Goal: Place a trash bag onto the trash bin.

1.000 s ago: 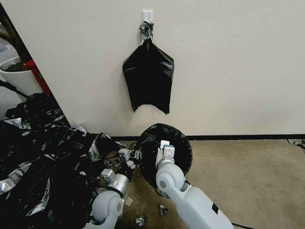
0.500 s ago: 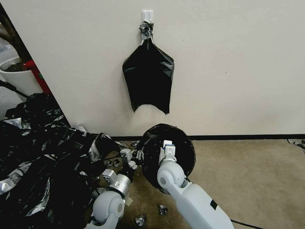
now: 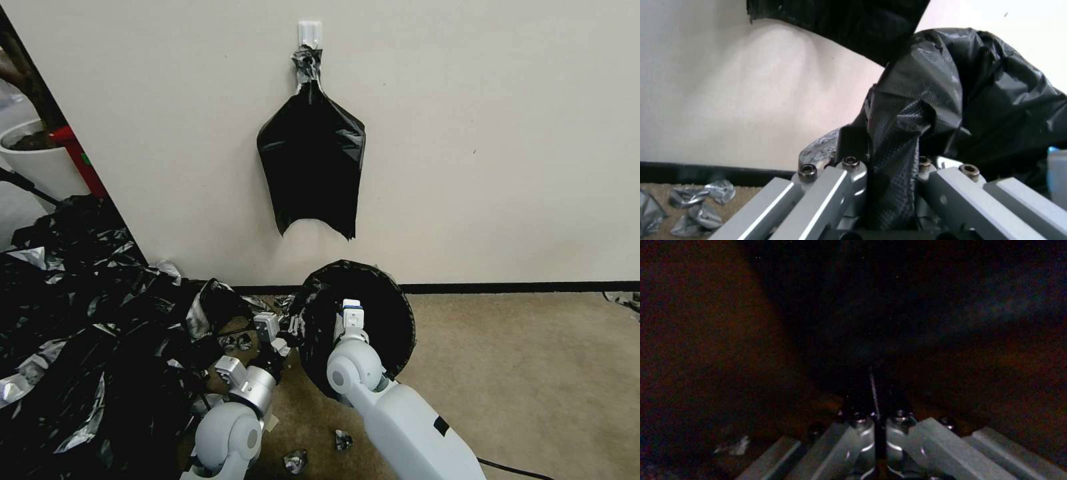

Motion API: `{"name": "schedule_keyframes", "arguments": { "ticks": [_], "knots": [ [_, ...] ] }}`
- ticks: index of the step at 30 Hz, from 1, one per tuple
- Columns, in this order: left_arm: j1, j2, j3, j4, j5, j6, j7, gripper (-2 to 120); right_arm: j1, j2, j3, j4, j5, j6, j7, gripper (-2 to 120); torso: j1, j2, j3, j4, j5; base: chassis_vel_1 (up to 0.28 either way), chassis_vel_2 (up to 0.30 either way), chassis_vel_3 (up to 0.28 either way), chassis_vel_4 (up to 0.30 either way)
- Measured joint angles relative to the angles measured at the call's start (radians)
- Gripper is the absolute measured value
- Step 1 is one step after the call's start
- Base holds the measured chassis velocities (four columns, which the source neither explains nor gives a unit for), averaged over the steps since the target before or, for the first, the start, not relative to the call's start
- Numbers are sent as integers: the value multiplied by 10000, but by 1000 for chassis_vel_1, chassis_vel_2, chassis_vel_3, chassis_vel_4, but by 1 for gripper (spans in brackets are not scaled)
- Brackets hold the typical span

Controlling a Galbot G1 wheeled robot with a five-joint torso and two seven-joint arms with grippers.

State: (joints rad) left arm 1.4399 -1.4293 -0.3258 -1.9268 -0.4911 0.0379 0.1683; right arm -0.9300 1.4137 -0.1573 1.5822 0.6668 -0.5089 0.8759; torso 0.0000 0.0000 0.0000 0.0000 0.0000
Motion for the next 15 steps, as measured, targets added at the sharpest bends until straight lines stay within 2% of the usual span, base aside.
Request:
{"name": "schedule_keyframes", "arguments": {
  "ticks": [15],
  "knots": [
    [3,-7,73,-108,-139,41,101,5,16,-71,30,-228,-402,-108,-294,0,0,0,0,0,0,0,0,0,0]
  ]
}}
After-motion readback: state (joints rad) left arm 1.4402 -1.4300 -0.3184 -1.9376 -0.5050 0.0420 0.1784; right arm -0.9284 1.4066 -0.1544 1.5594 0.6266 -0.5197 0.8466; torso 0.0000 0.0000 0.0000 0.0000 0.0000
